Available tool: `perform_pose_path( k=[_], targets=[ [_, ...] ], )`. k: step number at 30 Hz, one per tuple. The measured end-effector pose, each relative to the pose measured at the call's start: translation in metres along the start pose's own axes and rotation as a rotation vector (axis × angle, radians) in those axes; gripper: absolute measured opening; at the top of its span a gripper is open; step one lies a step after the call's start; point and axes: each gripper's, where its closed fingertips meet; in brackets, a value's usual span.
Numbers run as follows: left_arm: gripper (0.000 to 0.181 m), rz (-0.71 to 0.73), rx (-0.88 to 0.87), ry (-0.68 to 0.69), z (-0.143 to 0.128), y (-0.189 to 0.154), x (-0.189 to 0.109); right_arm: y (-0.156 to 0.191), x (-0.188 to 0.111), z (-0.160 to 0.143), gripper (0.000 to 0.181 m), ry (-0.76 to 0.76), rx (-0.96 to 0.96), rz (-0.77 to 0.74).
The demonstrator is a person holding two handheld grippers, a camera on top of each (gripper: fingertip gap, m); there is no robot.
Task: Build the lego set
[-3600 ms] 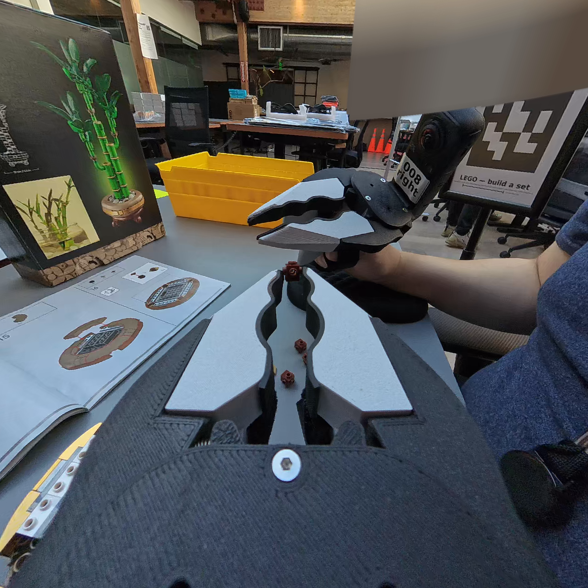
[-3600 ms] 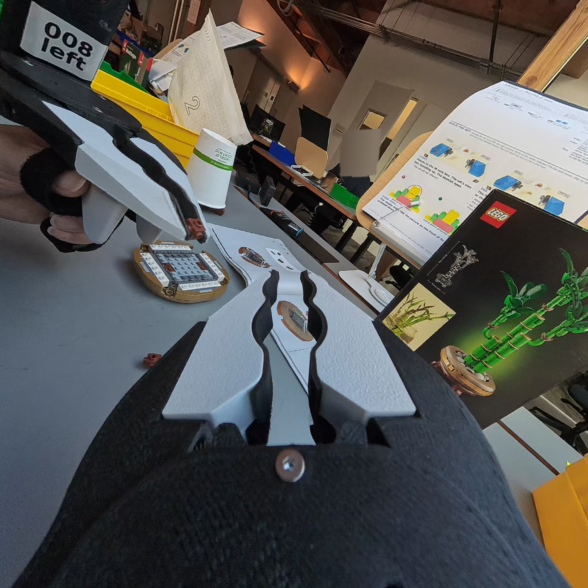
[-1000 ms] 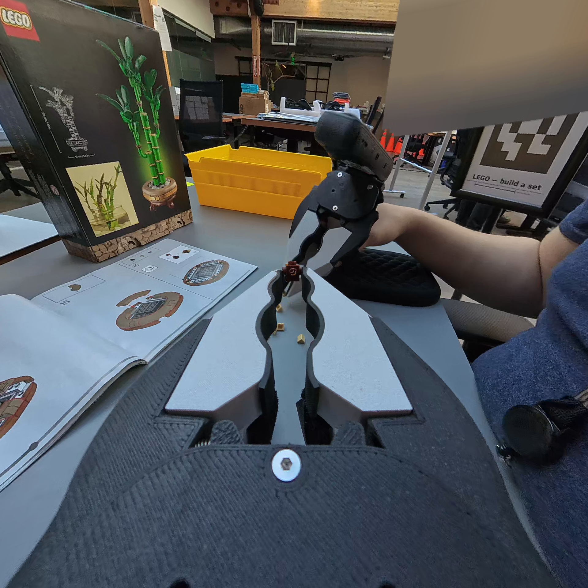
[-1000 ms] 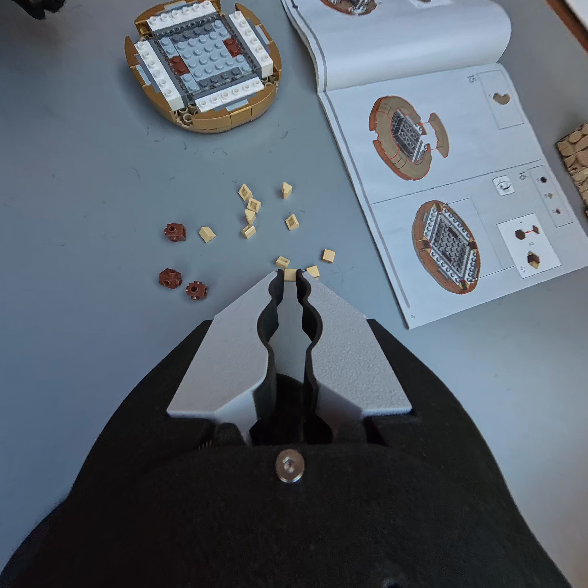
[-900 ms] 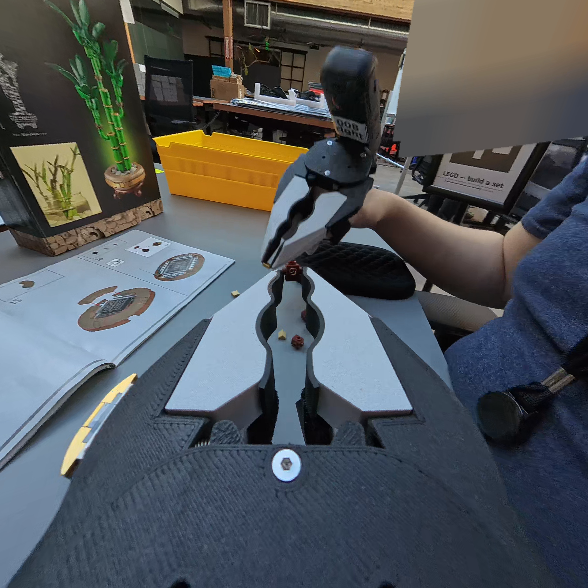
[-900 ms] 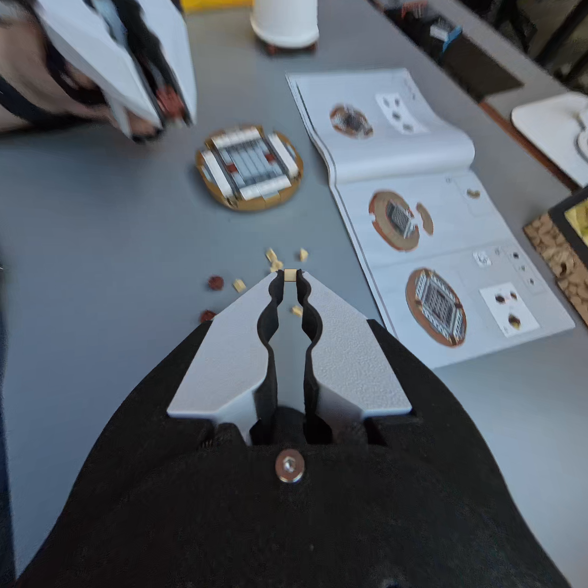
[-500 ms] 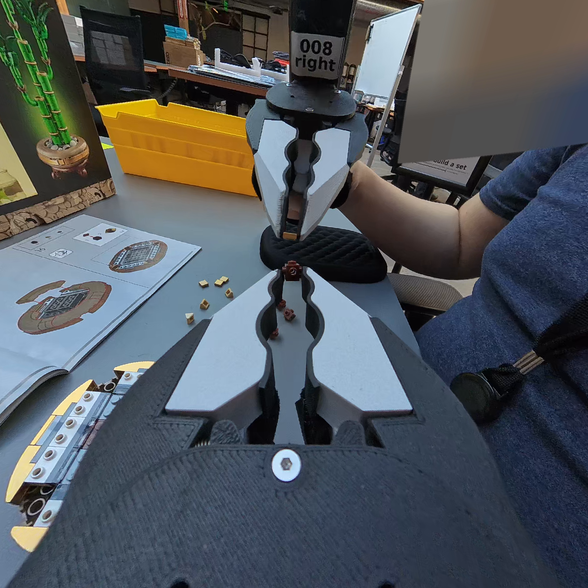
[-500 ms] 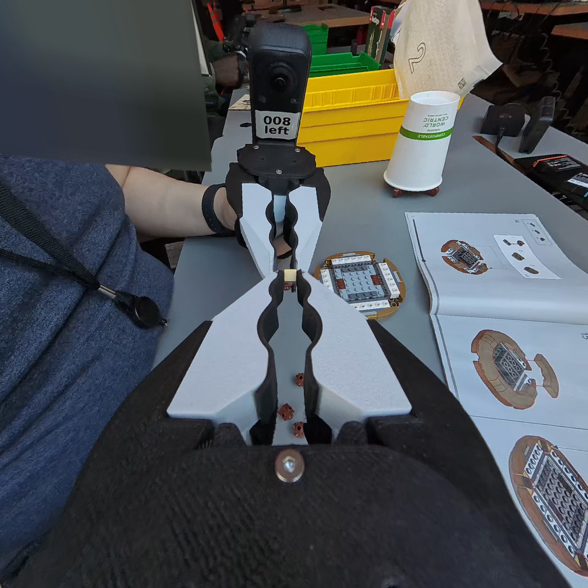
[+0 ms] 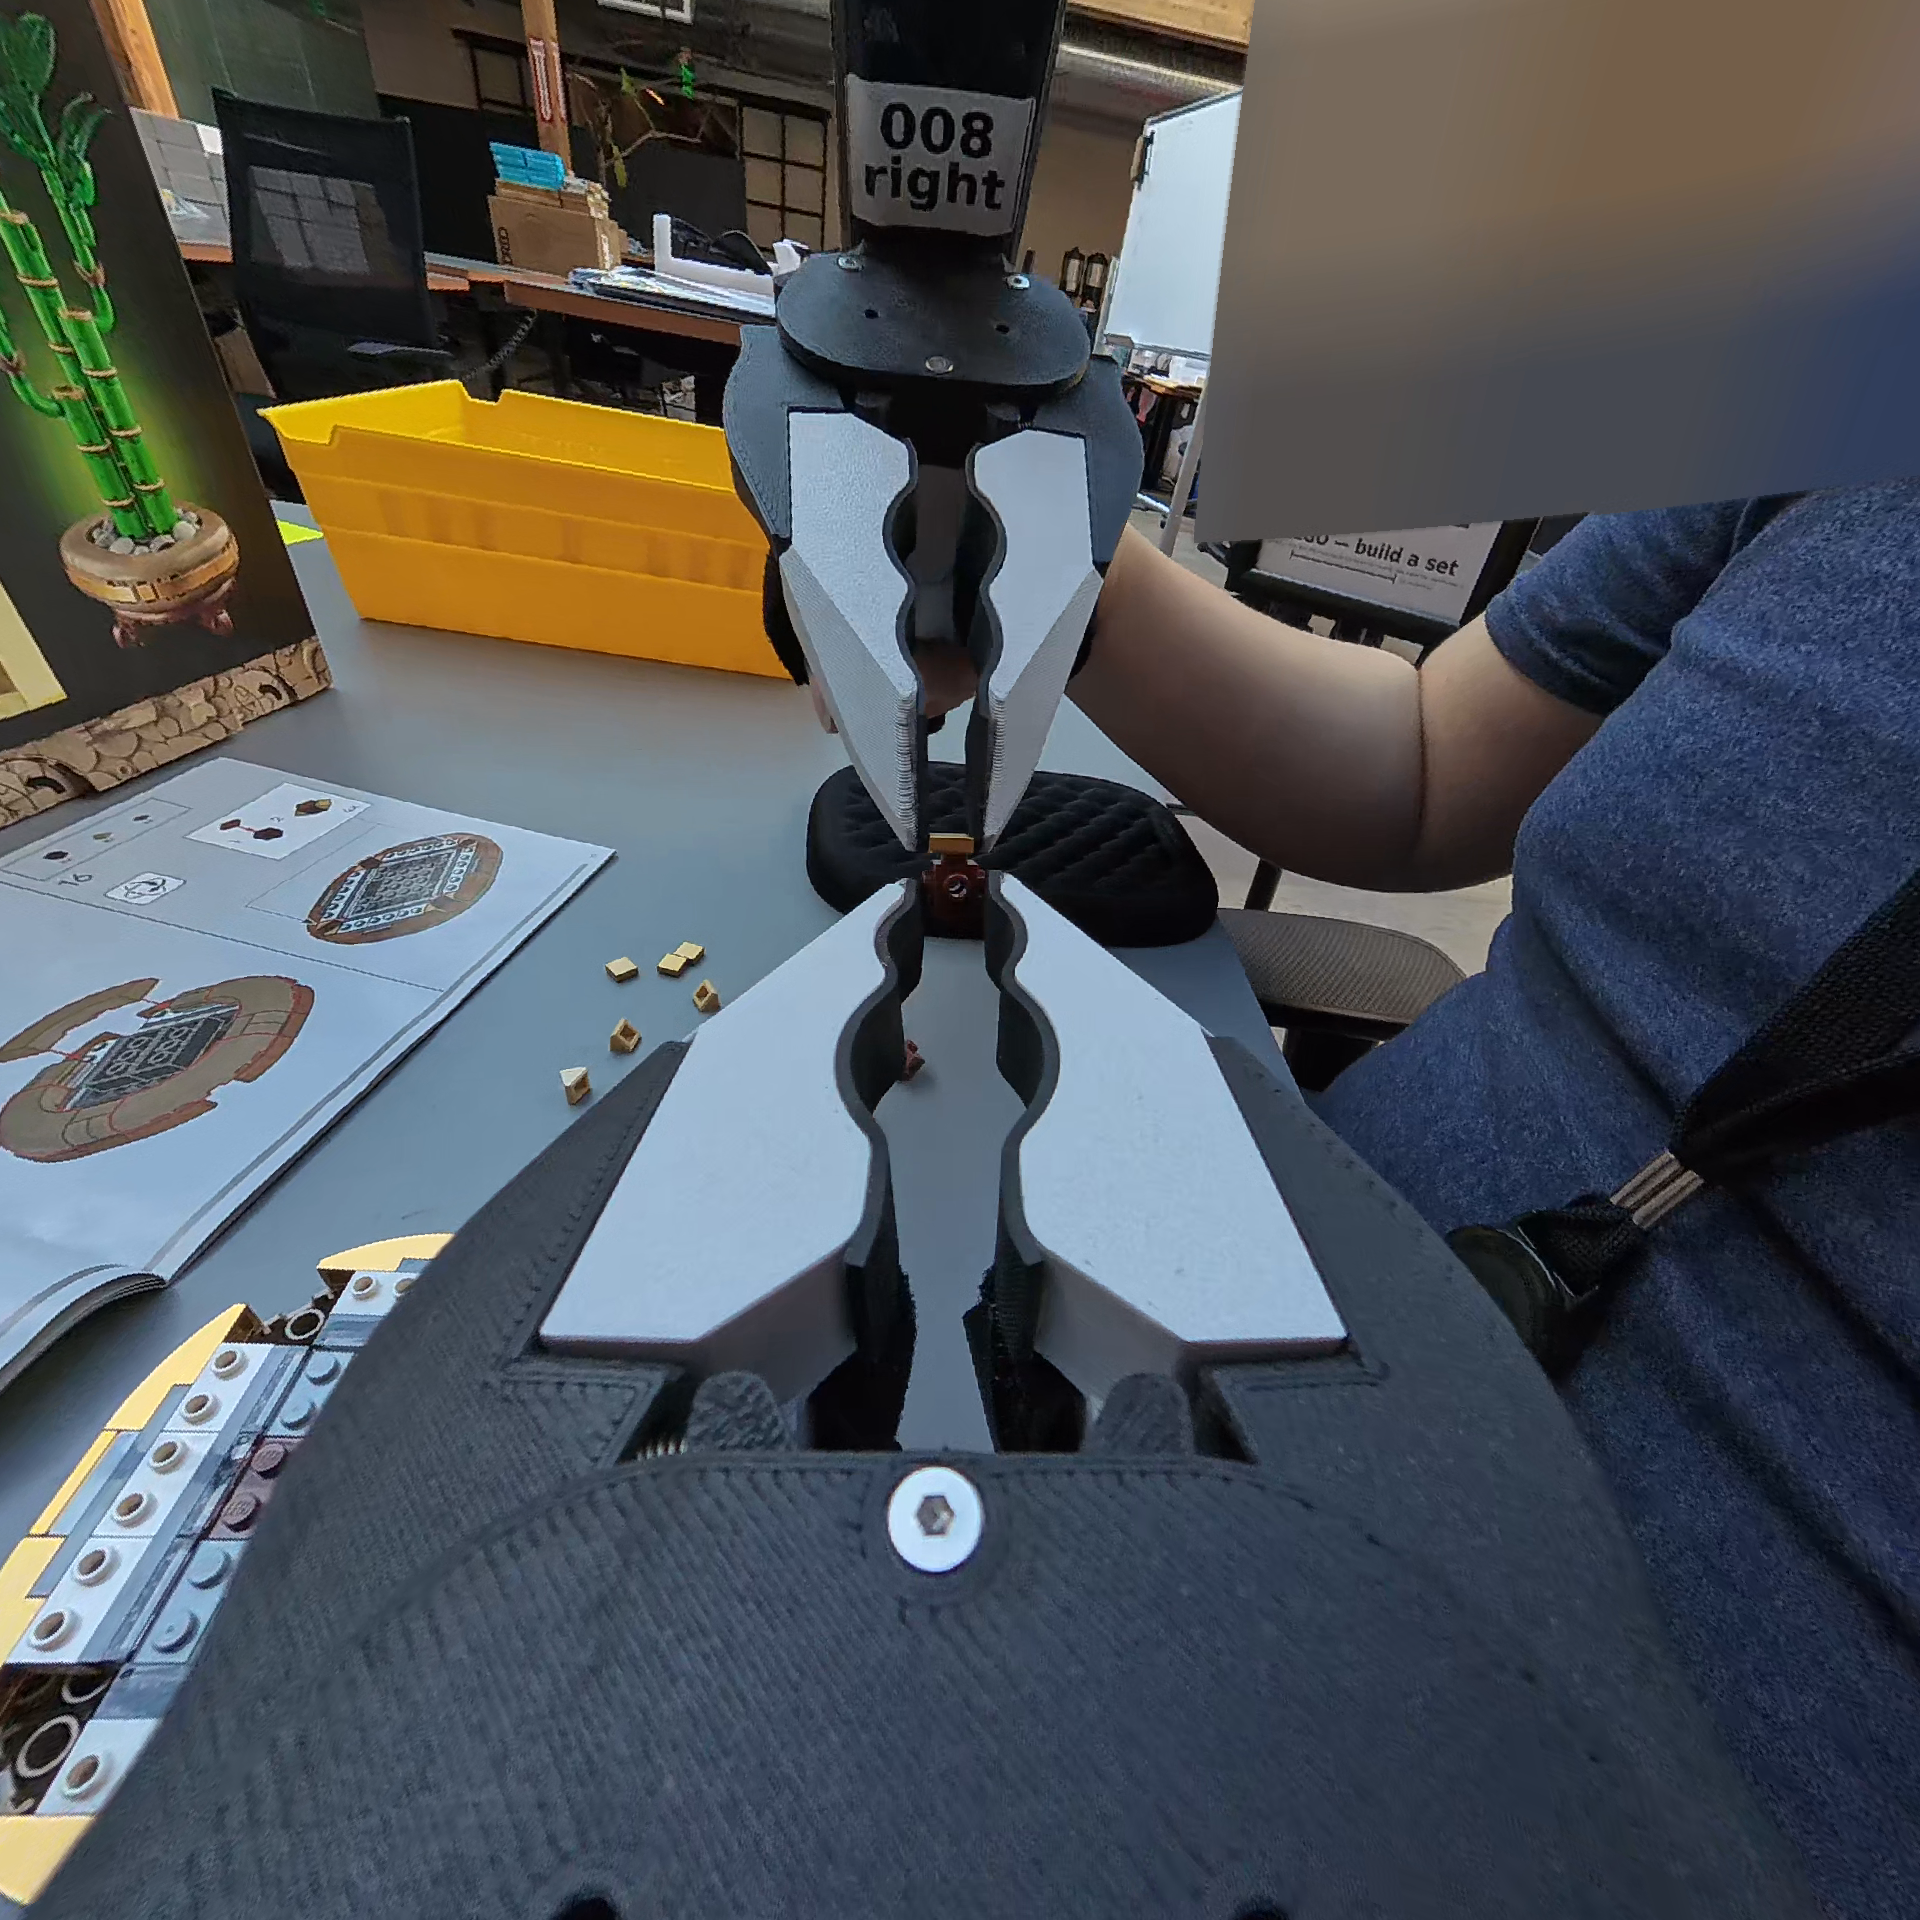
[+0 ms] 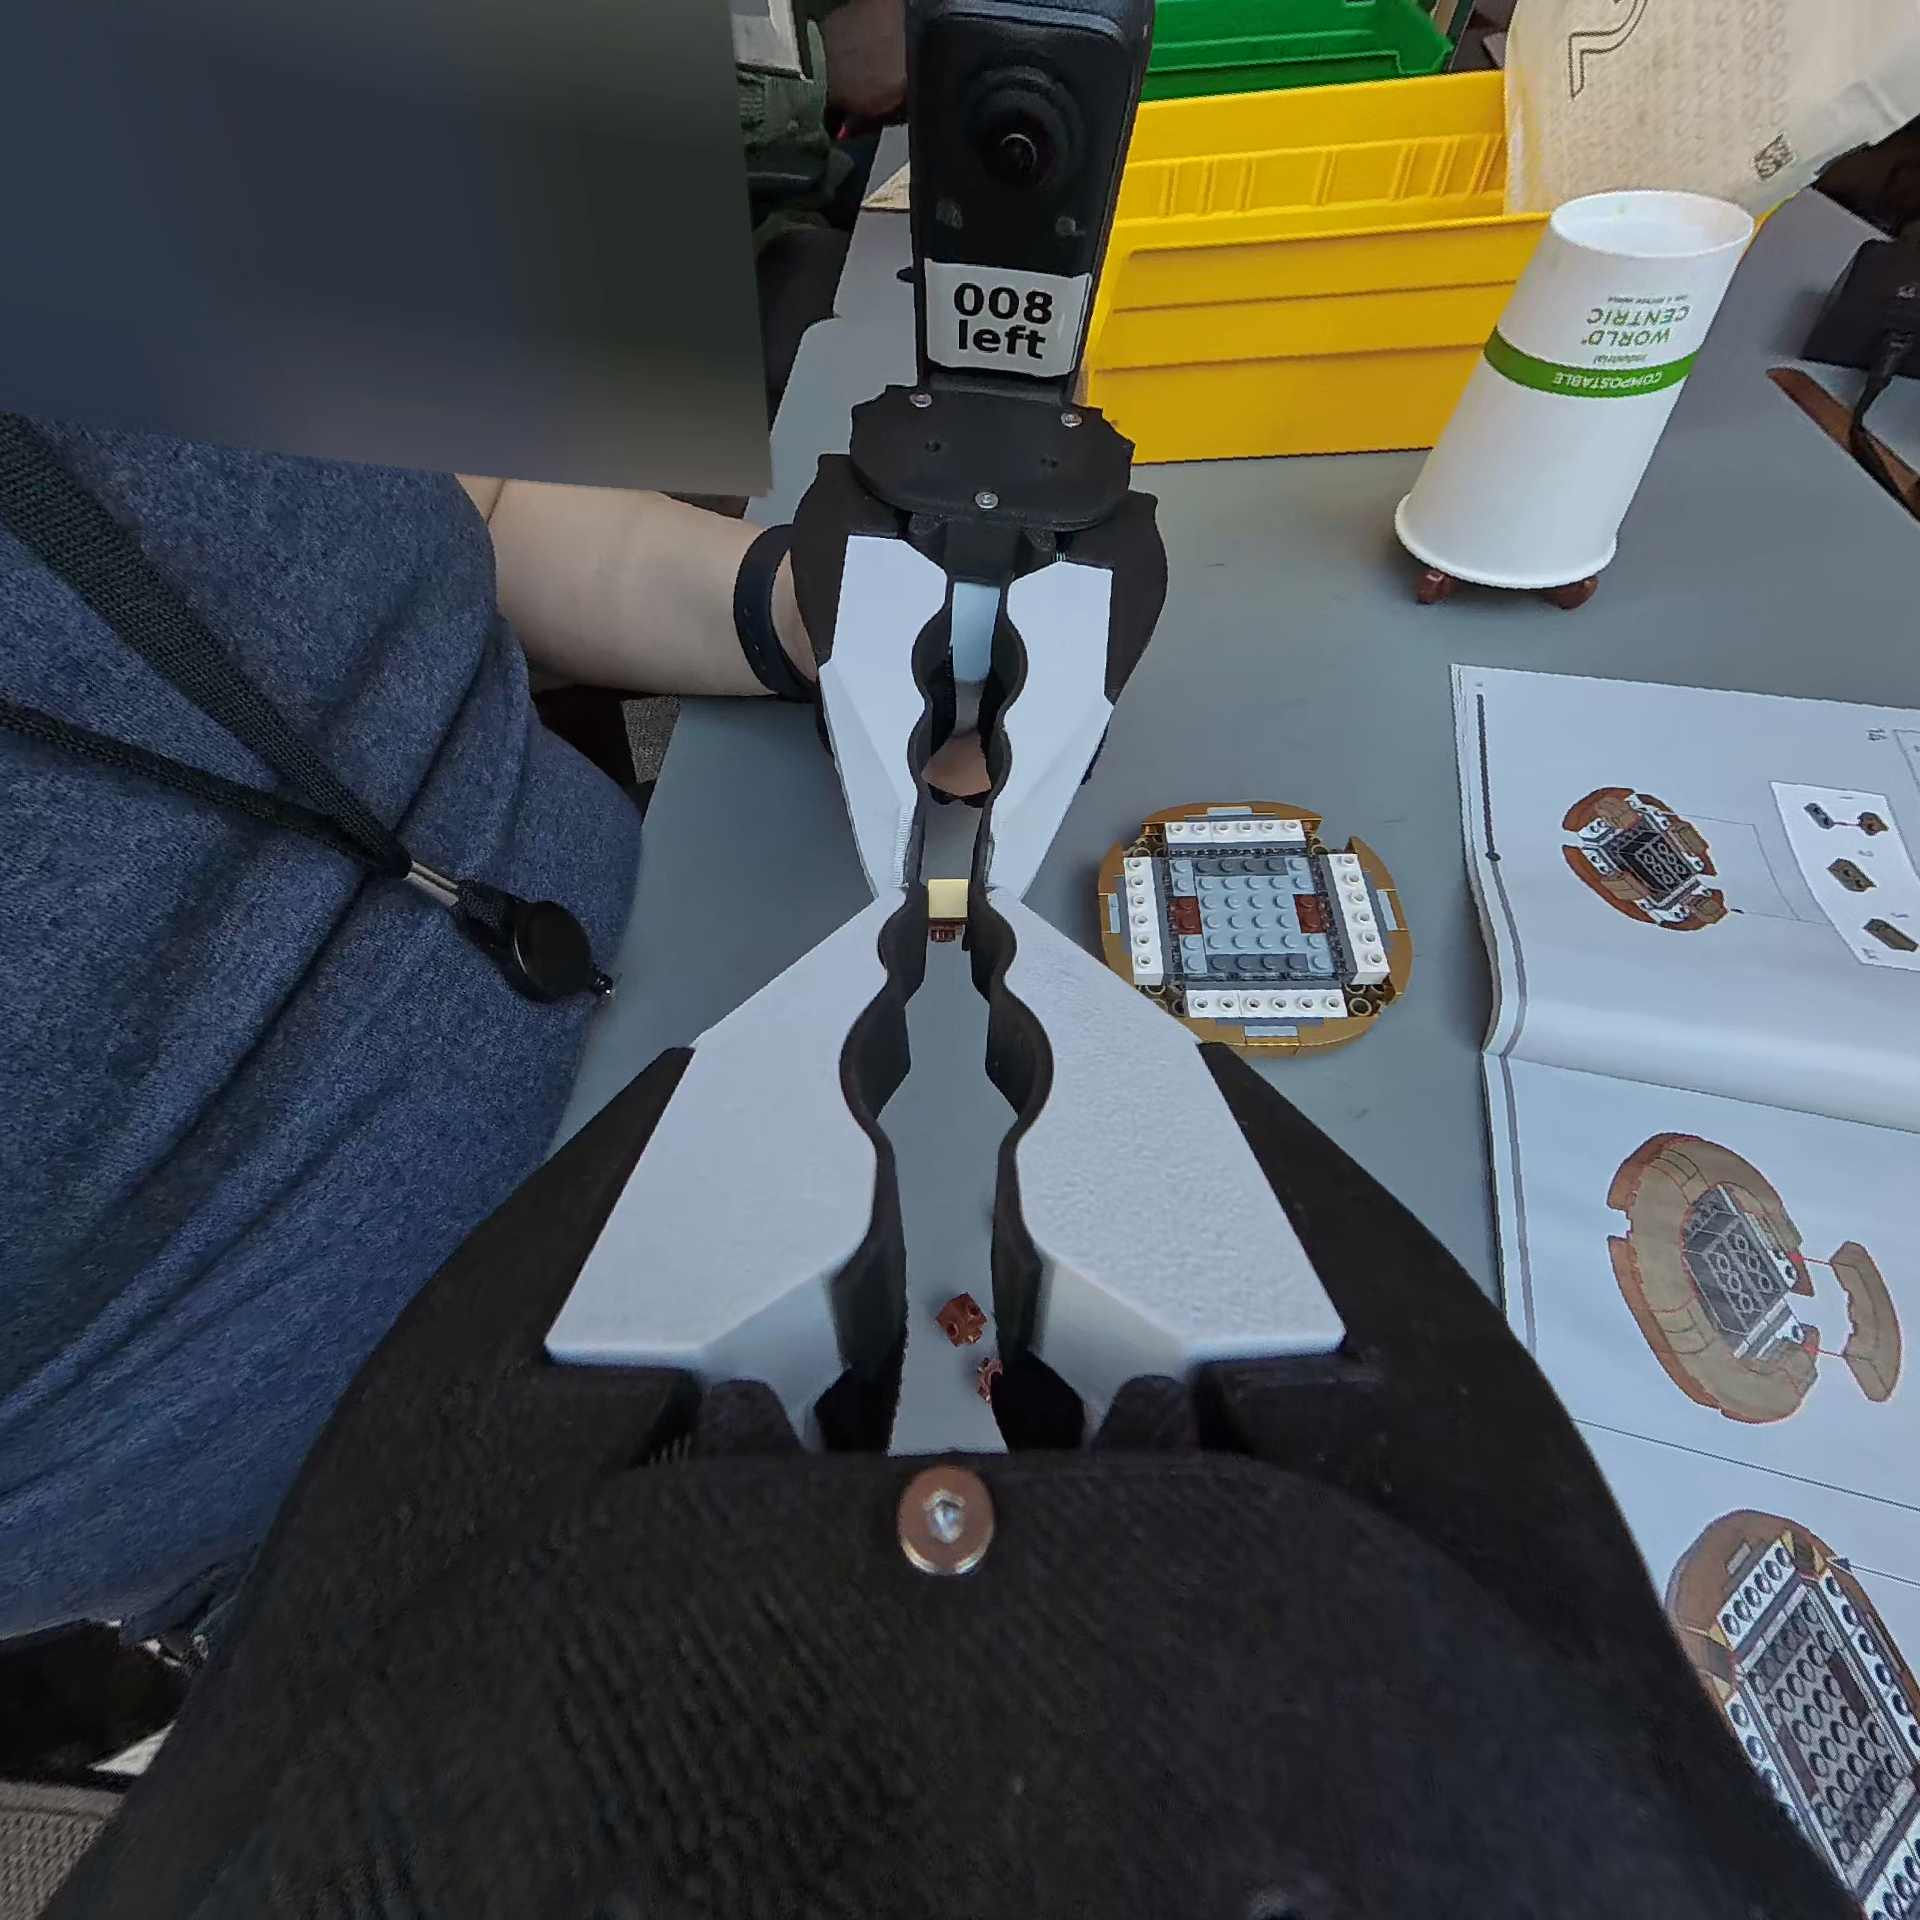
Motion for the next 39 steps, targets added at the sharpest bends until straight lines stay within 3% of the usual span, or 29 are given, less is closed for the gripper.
perform_pose_path(
  k=[13,24,39],
  targets=[
    [0.01,-0.017,-0.009,-0.009,0.002,-0.003,-0.003,0.004,0.001,0.003,0.007,0.065,0.002,0.066],
    [0.009,0.027,0.037,0.111,-0.013,-0.004,0.005,0.007,0.01,-0.013,0.007,0.253,0.018,0.14],
    [0.009,0.041,0.012,0.242,-0.031,0.0,0.013,0.006,0.023,-0.032,0.007,0.55,-0.063,0.122]
  ],
)
Point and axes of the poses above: each gripper's, where its closed fingertips meet, x out along the fingers, z out of its top, y = z × x across the jaws, and after that the axes turned 12 degrees about y, right-handed
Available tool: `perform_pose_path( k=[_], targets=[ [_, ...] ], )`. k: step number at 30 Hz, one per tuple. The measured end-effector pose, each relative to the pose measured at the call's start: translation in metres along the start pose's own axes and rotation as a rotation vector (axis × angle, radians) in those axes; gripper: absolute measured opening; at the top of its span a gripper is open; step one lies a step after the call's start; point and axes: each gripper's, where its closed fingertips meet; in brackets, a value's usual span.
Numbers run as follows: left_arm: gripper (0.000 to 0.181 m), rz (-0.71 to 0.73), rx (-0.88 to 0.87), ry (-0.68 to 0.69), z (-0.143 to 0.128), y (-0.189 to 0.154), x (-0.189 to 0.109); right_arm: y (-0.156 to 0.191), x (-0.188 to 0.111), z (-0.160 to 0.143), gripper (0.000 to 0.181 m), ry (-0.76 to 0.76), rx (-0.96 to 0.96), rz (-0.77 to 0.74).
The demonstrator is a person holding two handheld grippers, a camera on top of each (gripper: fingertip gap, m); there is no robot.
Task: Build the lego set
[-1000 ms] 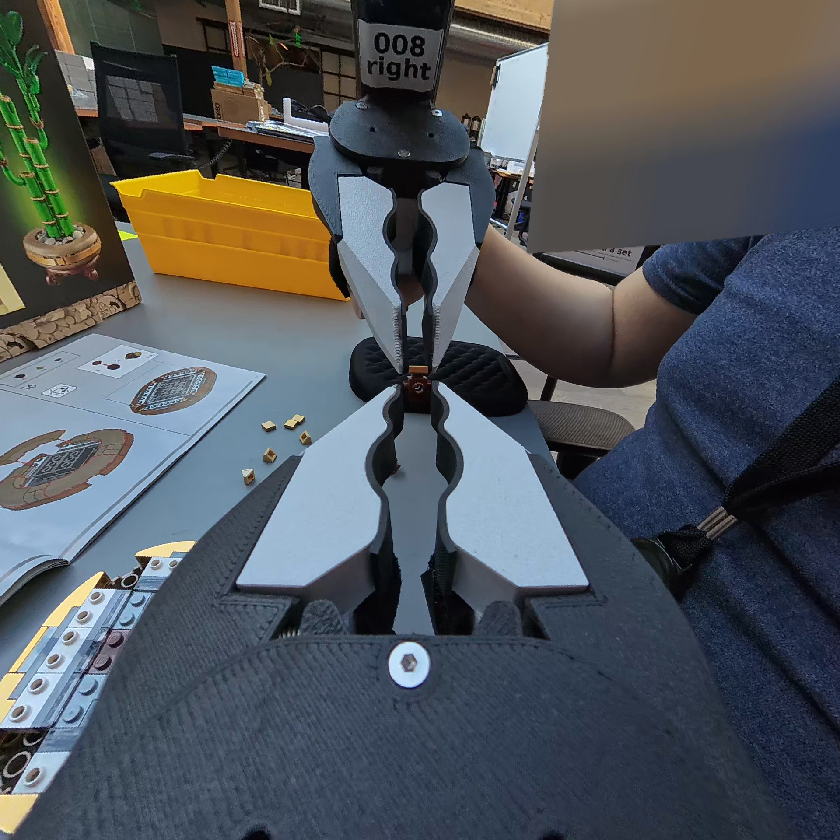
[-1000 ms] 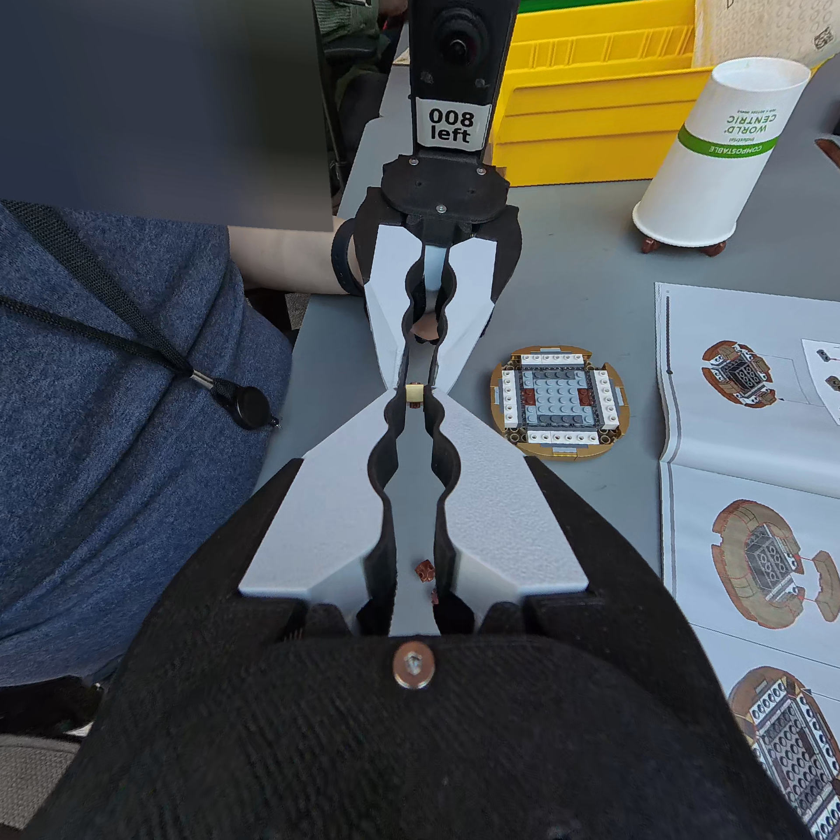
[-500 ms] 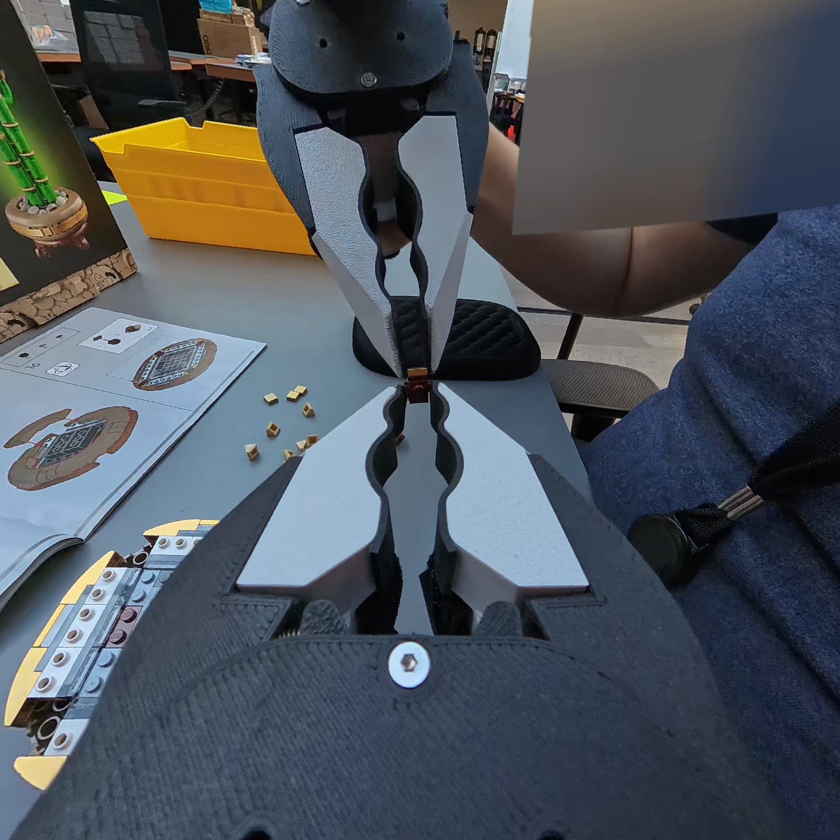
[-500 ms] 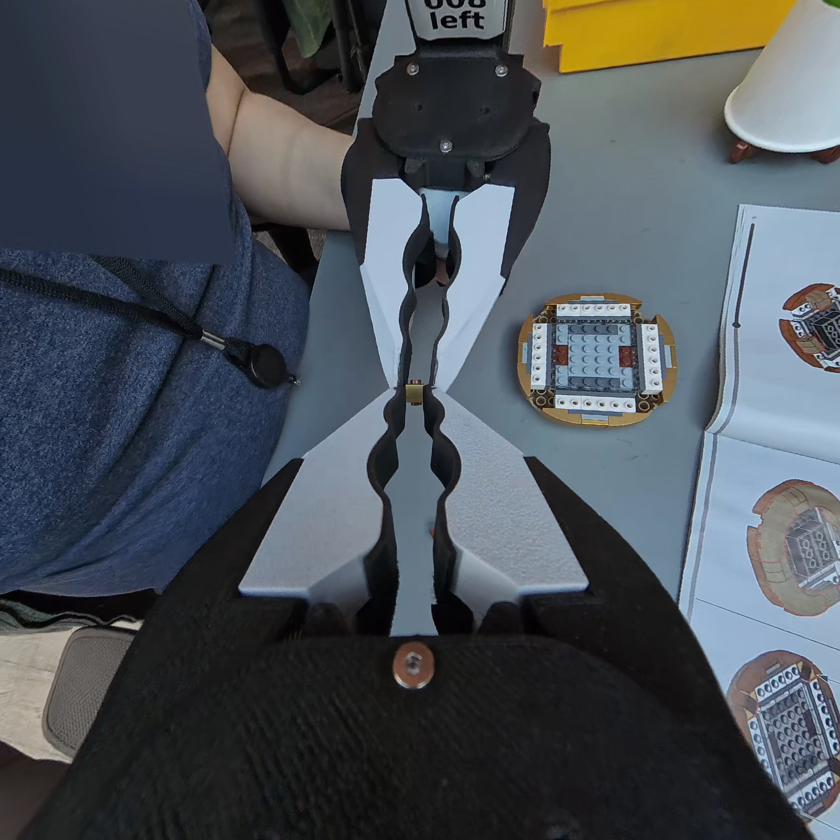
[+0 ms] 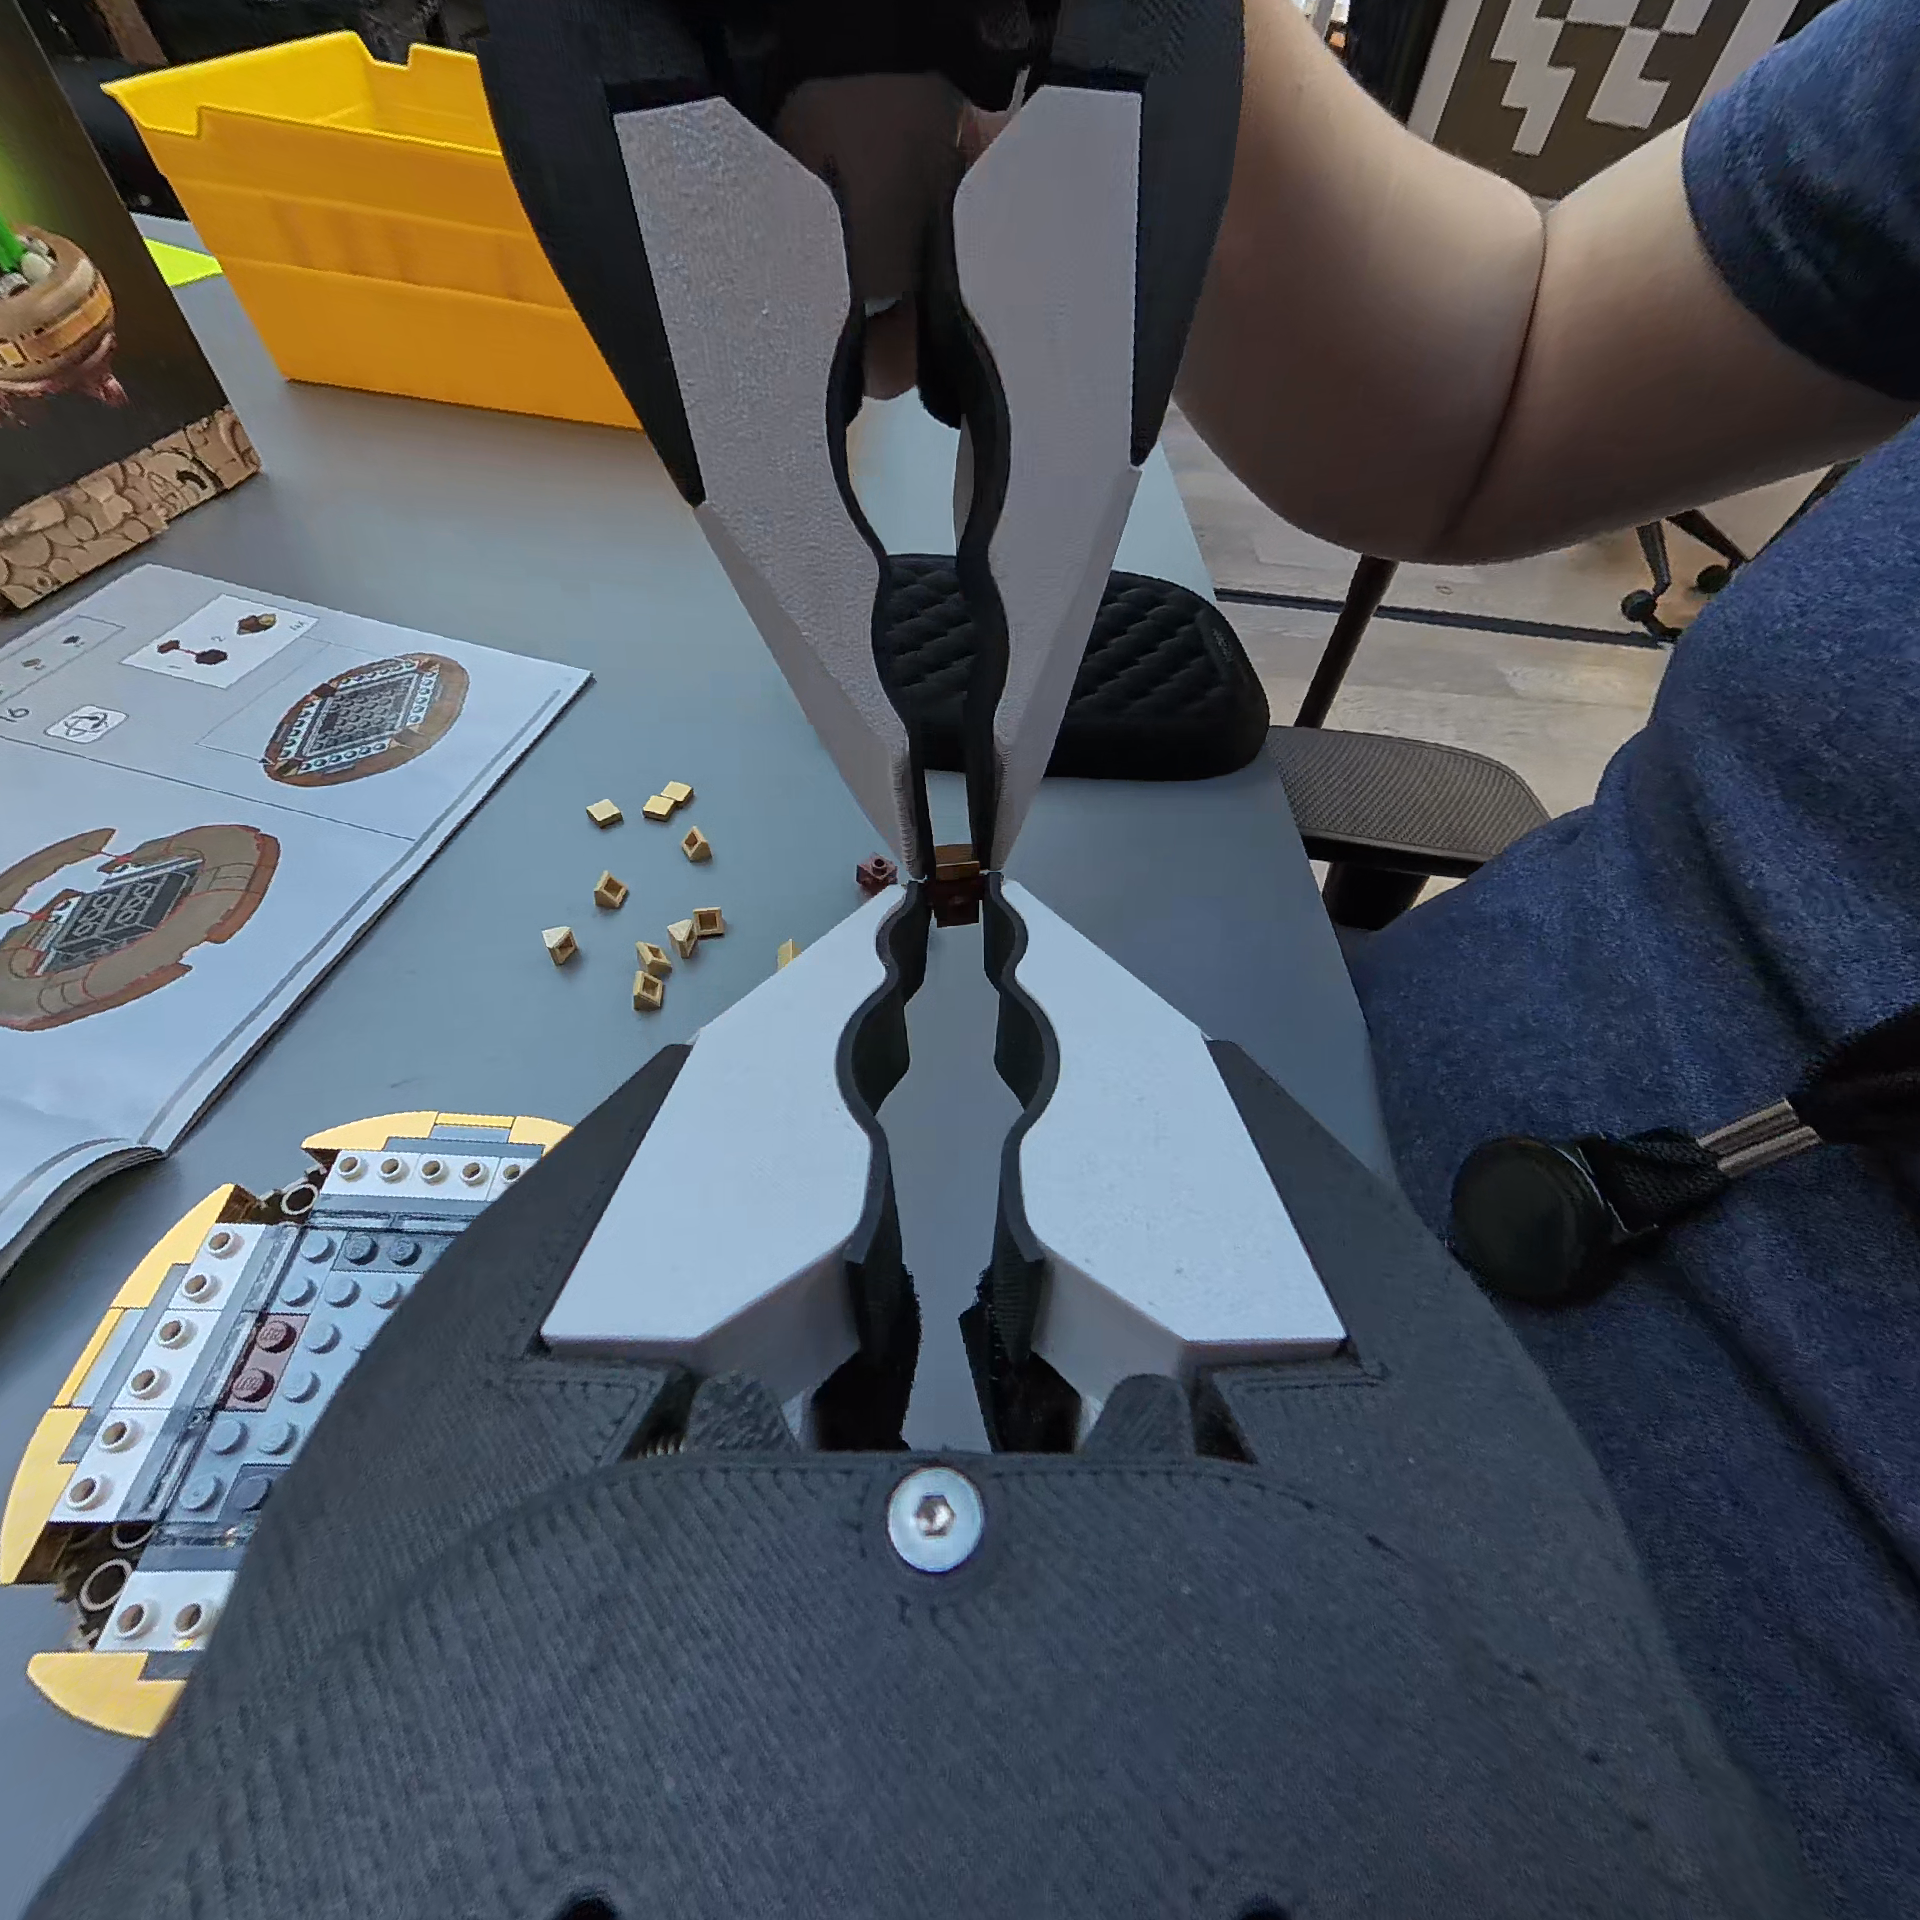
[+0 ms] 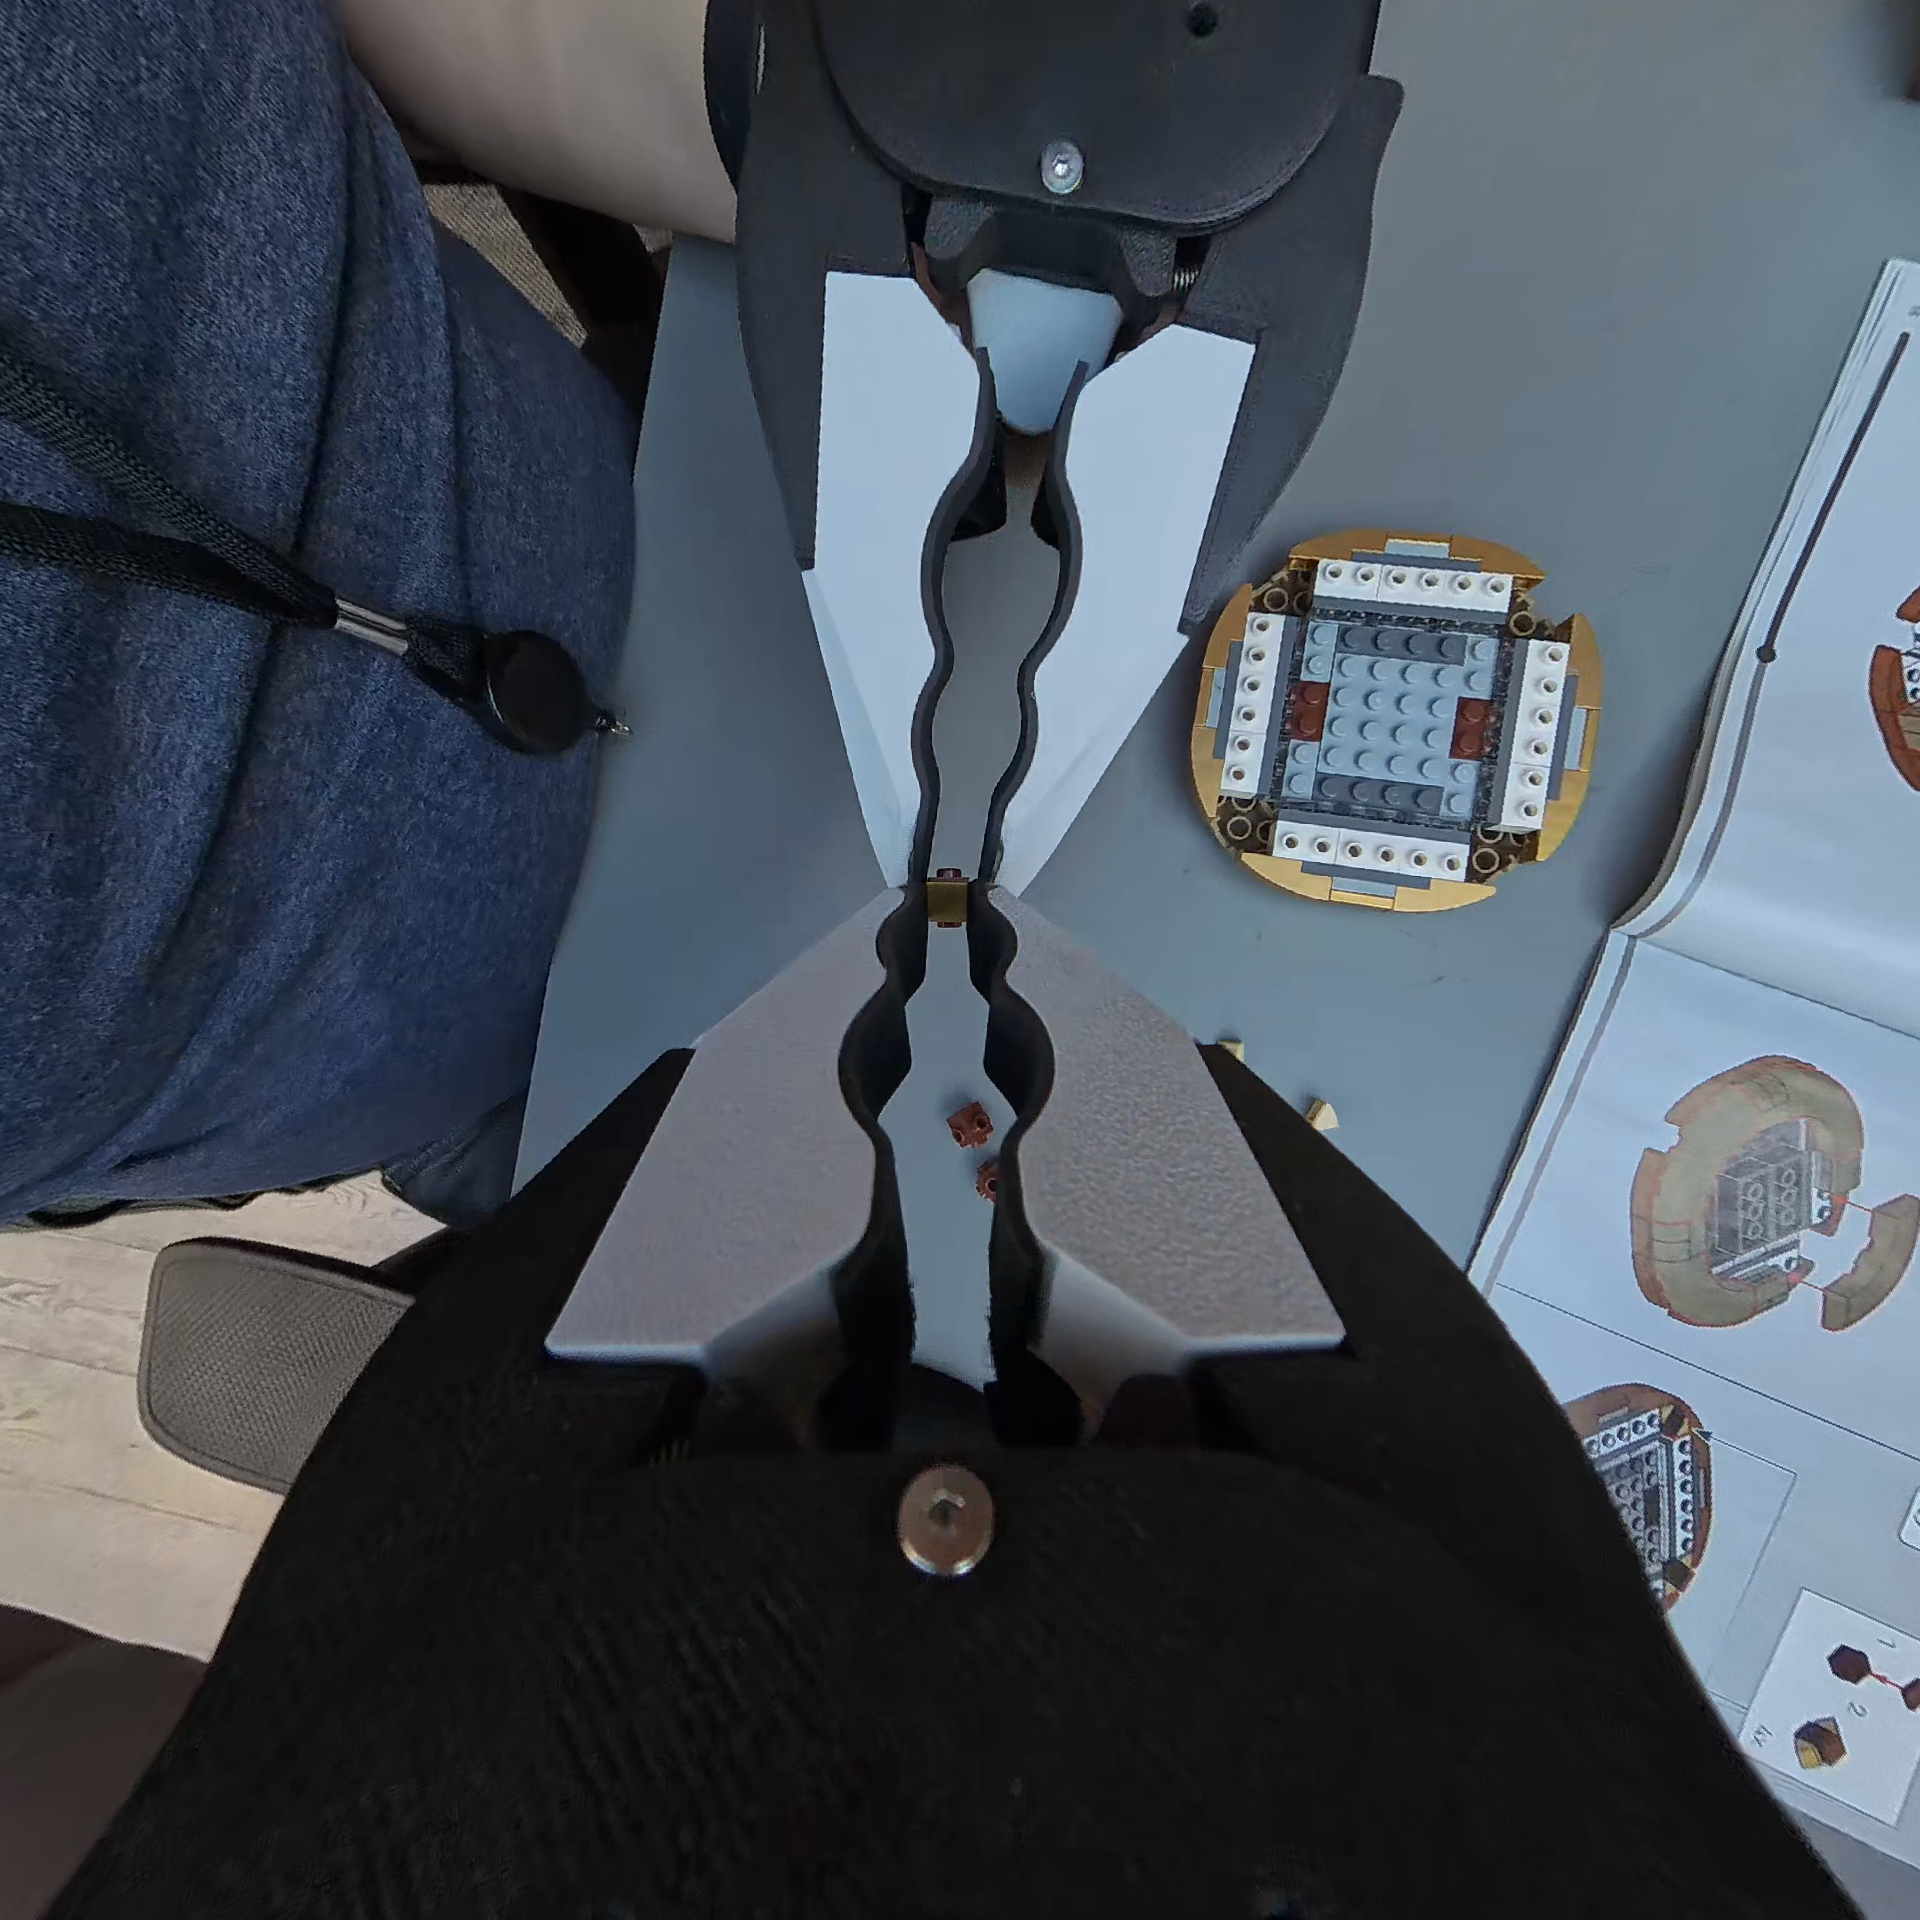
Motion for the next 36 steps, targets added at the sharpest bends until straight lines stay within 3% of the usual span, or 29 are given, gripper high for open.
perform_pose_path(
  k=[4,29,36],
  targets=[
    [0.009,-0.014,-0.001,0.026,-0.004,-0.002,0.005,0.002,0.005,-0.005,0.007,0.054,-0.005,0.003],
    [0.009,-0.021,-0.005,-0.067,0.007,0.0,-0.003,-0.001,-0.006,0.002,0.009,-0.077,-0.035,-0.043],
    [0.01,-0.026,-0.022,-0.078,0.007,0.002,-0.005,-0.005,-0.016,0.011,0.02,-0.154,-0.024,-0.087]
  ],
)
Point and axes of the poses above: each gripper's, where its closed fingertips meet, x out along the fingers, z out of its top, y = z × x across the jaws, and after that the axes turned 12 degrees about y, right-handed
